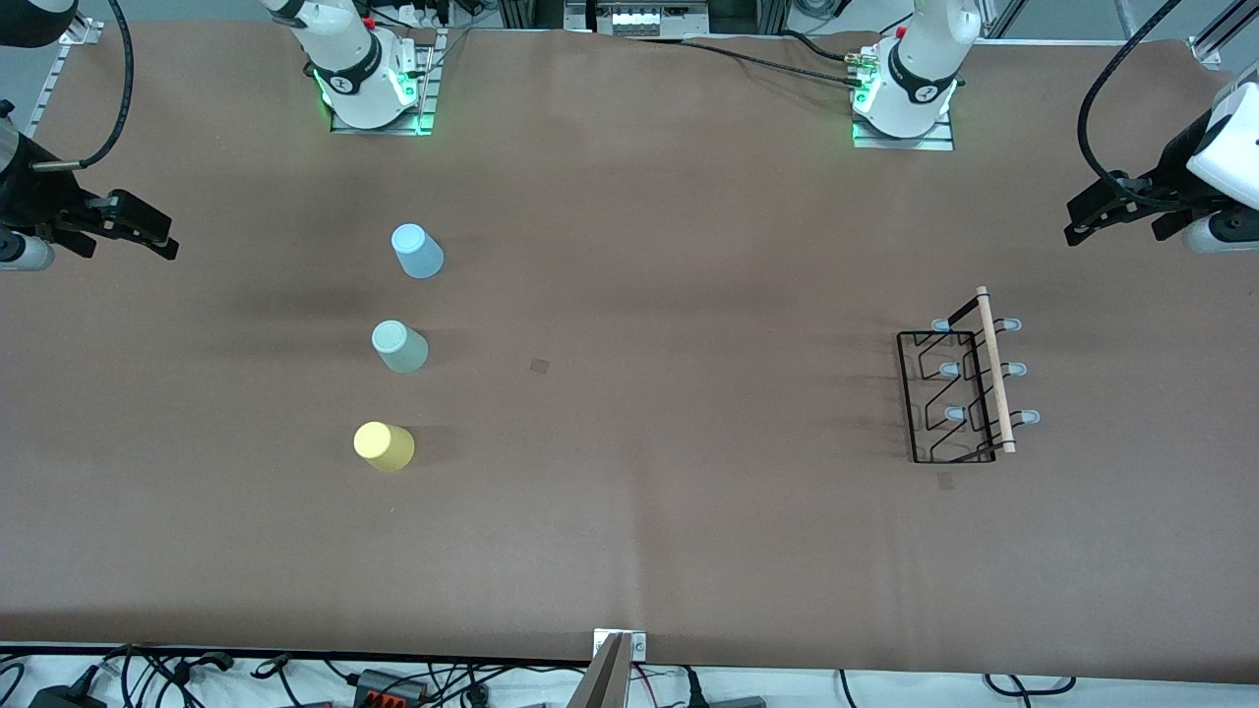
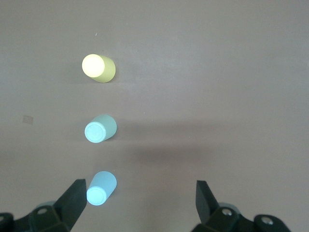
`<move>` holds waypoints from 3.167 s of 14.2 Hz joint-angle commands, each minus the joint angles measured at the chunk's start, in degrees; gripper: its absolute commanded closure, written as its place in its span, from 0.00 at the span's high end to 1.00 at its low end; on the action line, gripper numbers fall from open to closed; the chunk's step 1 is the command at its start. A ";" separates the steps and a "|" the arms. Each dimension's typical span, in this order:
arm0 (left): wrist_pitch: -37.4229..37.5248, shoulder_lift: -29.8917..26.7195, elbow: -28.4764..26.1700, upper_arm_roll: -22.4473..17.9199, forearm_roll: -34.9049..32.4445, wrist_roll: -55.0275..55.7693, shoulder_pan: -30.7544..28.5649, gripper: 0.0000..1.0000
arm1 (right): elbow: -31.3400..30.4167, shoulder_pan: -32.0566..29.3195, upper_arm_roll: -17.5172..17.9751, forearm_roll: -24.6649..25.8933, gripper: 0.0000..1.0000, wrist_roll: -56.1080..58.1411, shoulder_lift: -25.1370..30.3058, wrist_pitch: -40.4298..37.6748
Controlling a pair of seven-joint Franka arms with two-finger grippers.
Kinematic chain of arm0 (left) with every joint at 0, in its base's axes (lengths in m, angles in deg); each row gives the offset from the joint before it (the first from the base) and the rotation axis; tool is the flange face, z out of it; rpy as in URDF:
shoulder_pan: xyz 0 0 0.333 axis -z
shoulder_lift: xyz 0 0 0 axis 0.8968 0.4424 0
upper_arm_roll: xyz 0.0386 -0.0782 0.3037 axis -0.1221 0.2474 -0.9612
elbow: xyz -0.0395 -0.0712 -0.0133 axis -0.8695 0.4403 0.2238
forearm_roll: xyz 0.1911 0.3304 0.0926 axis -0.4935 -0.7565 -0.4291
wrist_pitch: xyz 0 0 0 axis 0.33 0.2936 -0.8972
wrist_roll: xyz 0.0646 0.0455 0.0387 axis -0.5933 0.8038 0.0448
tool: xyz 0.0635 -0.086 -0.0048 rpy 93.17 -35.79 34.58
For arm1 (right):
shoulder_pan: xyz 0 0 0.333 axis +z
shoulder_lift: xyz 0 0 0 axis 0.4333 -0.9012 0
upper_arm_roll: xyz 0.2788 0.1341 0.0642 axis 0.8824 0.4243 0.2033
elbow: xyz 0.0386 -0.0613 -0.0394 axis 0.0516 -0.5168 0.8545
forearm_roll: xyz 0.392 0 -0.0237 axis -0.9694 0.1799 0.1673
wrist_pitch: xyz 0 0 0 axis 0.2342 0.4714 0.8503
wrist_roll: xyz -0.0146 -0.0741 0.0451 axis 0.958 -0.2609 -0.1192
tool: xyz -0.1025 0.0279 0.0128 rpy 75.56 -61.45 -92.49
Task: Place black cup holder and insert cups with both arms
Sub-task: 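Reach the right gripper to the middle blue cup while the left gripper reaches the rack, then grasp the blue cup with the right gripper while the left gripper grasps the rack handle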
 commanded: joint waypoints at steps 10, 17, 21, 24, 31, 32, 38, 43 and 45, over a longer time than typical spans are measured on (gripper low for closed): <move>-14.13 6.05 -7.04 2.47 0.05 -0.31 0.98 1.00 | -1.40 0.25 0.17 0.72 1.00 0.55 1.30 0.29; -36.67 11.06 -19.46 2.47 -0.13 -5.13 -2.79 1.00 | -0.36 4.81 0.17 0.98 1.00 -0.42 -8.18 0.64; -39.58 14.41 -19.90 2.47 -0.04 -5.14 -4.38 0.98 | -0.26 7.80 0.17 0.28 1.00 -3.58 -17.39 6.07; -41.42 14.85 -22.18 2.47 -0.04 -5.14 -5.08 0.86 | -0.61 11.84 0.17 0.20 1.00 -10.59 -23.47 10.91; -42.40 15.12 -24.20 2.47 -0.04 -4.00 -5.00 0.55 | -6.22 14.23 0.17 0.02 1.00 -15.62 -27.09 19.51; -42.40 15.20 -24.12 2.56 -0.04 -3.82 -4.91 0.50 | -7.46 14.14 0.17 0.02 1.00 -15.62 -26.92 20.93; -42.49 15.73 -24.12 2.56 -0.04 -3.56 -4.56 0.10 | -9.57 14.05 0.17 -5.08 1.00 -15.98 -27.18 23.05; -40.74 15.12 -23.24 3.00 0.05 -3.30 -4.21 0.00 | -11.78 13.88 0.17 -5.08 1.00 -16.06 -27.35 23.93; -34.00 14.16 -20.01 6.41 0.13 -0.85 -4.21 0.00 | -11.78 13.88 0.17 -5.17 1.00 -16.06 -27.70 23.84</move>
